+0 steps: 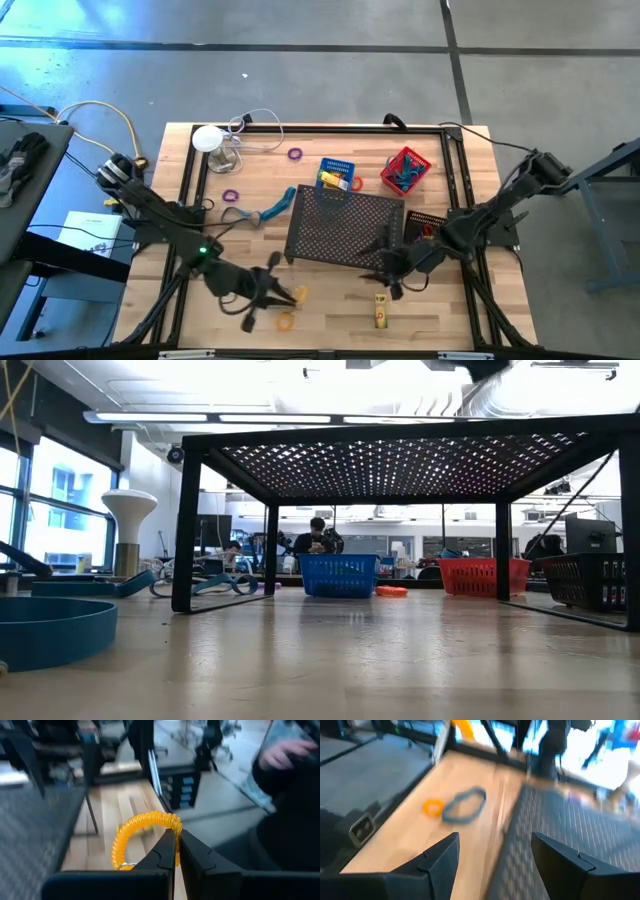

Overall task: Pick & Place Office Desk Supplies
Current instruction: Put the yellow spiral keychain into the black bin

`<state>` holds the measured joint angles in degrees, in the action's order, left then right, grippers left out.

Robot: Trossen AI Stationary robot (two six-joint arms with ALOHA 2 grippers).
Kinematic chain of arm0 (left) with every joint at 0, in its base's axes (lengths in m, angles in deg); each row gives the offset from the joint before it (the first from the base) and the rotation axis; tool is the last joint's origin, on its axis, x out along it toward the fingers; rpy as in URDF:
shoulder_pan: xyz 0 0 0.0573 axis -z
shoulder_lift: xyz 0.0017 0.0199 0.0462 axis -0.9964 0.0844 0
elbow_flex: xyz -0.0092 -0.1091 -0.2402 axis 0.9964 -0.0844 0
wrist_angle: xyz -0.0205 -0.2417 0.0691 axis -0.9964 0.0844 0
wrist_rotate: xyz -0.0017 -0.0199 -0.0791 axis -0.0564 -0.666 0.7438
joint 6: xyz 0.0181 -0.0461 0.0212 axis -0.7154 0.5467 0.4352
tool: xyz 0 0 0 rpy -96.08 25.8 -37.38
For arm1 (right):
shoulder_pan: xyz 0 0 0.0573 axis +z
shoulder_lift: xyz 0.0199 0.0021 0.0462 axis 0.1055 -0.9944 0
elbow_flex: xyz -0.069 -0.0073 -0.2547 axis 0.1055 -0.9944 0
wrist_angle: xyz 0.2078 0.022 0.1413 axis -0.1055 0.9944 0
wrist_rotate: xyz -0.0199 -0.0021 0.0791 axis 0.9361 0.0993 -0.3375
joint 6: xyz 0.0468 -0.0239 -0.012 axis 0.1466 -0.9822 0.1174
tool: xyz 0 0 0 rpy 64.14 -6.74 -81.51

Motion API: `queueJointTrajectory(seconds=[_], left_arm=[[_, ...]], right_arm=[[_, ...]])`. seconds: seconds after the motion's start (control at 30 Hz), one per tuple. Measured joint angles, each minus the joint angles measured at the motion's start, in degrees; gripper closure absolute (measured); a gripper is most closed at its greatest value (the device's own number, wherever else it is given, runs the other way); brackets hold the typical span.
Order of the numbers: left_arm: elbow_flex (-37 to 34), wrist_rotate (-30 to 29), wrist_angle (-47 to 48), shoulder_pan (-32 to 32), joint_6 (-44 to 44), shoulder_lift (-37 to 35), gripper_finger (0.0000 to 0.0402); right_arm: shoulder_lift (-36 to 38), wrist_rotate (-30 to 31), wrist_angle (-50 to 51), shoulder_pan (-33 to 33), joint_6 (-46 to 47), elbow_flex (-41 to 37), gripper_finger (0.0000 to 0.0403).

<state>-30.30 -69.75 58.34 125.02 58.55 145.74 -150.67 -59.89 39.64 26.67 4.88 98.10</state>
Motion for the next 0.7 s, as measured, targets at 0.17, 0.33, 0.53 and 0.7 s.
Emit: queueJointTrajectory(seconds=[0.17,0.33,0.53,0.7], left_arm=[[0.0,3.4,-11.8,-3.4,-5.0,5.3,0.0398],[0.0,11.9,-21.8,-6.7,-6.1,10.4,0.0397],[0.0,16.8,-29.4,-10.7,-6.1,15.2,0.0397],[0.0,17.8,-29.5,-12.6,-4.8,16.1,0.0396]], right_arm=[[-6.5,-0.2,-16.8,-0.2,-11.1,0.0,0.0167],[-11.9,-2.6,-26.0,-0.7,-16.1,0.0,0.0167],[-14.7,-9.2,-30.6,-1.5,-17.4,0.0,0.0167],[-14.7,-12.8,-31.5,-1.8,-17.3,0.0,0.0172]])
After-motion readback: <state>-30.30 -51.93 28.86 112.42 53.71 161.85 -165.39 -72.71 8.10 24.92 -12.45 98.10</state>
